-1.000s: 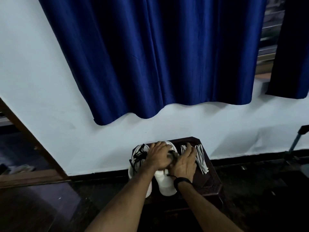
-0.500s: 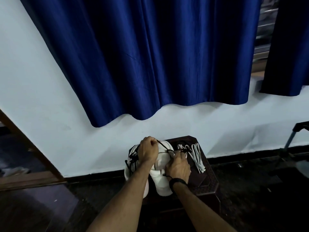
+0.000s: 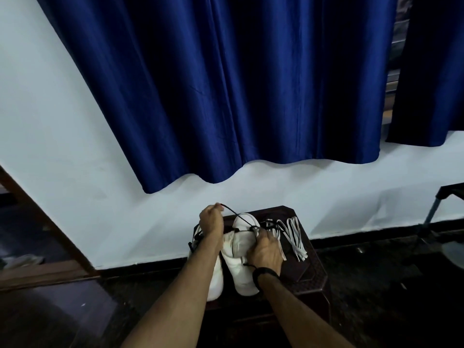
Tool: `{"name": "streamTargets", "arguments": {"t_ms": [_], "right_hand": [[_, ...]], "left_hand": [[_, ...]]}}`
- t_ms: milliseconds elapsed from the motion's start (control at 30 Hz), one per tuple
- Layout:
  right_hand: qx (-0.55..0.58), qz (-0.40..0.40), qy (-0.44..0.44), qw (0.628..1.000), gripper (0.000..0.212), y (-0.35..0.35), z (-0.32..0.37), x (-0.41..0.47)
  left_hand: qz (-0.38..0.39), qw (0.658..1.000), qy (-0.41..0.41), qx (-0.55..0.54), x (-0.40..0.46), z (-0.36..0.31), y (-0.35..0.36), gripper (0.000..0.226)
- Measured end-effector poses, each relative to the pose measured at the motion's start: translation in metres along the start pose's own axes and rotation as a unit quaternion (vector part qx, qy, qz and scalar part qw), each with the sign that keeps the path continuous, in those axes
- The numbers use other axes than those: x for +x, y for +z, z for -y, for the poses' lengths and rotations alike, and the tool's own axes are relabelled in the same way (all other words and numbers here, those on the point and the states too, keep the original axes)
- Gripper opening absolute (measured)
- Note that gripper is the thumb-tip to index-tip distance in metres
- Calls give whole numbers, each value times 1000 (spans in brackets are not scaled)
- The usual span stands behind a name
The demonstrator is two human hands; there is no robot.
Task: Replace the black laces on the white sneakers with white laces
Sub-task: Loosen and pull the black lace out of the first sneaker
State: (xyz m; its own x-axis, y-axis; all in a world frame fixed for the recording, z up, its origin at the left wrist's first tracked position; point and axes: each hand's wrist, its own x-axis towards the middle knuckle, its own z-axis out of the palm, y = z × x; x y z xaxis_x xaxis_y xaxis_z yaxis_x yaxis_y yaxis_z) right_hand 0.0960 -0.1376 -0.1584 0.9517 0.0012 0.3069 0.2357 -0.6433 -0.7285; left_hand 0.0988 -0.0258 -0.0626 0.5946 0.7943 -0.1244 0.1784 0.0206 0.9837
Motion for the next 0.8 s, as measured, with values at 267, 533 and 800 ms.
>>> {"name": "streamTargets", "arguments": {"t_ms": [267, 533, 800], "right_hand": [[-12, 20, 8, 1000, 21, 2, -1, -1], [-11, 6, 4, 1000, 13, 2, -3, 0], [-11, 20, 18, 1000, 29, -1, 1, -2]], "left_hand": [[236, 767, 340, 490, -7, 13, 16, 59], [265, 690, 389, 550, -1, 18, 24, 20], [-195, 895, 375, 143, -9, -73, 13, 22]]}}
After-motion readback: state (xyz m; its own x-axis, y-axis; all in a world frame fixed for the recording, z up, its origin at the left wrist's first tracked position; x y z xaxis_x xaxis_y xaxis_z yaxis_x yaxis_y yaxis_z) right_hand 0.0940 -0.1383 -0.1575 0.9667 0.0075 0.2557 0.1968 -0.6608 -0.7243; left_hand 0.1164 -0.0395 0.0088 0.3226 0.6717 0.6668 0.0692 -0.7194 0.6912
